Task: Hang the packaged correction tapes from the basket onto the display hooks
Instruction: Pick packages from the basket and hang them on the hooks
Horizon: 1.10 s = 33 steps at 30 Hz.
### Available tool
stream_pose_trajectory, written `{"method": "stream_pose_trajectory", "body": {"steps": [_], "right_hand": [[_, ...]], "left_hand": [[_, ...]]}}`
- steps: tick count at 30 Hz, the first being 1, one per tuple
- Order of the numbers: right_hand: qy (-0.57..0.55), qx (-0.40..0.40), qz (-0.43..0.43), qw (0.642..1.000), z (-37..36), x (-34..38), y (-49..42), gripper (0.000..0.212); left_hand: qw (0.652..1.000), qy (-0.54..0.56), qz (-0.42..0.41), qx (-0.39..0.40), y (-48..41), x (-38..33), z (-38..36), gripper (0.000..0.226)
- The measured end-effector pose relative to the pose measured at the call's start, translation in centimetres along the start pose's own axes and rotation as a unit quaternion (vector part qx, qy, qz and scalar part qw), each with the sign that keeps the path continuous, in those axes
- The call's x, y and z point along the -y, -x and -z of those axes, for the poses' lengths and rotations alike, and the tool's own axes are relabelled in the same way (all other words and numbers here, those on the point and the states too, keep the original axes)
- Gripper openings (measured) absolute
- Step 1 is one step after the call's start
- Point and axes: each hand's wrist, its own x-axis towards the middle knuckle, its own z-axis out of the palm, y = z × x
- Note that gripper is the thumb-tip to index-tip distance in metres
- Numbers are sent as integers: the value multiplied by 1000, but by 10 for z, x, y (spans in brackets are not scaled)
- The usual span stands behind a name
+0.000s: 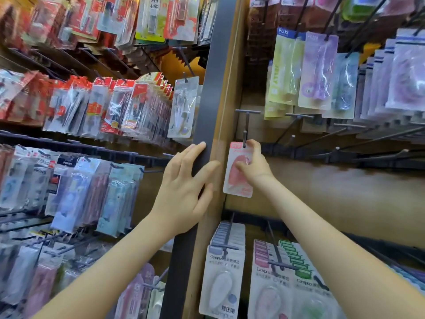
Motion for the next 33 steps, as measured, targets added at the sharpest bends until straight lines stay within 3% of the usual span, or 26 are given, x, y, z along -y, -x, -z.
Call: {"method": "stream_pose_trajectory", "body": {"steps": [9,19,23,28,33], "right_hand": [[67,22,-23,997,11,-2,20,69],[7,31,130,991,27,15,194,53],[-48,74,141,986,1,9,284,47],[-75,294,64,951,-80,-35,412,47],[29,480,-77,873,-187,-133,565,48]], "left_hand": [[999,-15,13,24,5,-8,6,47],[971,21,204,123,119,-54,74,59],[941,-11,288,175,210,-92,113,56],[851,-44,405,332,372,-137,186,47],[680,-61,604,410,558,-176,260,43]]}}
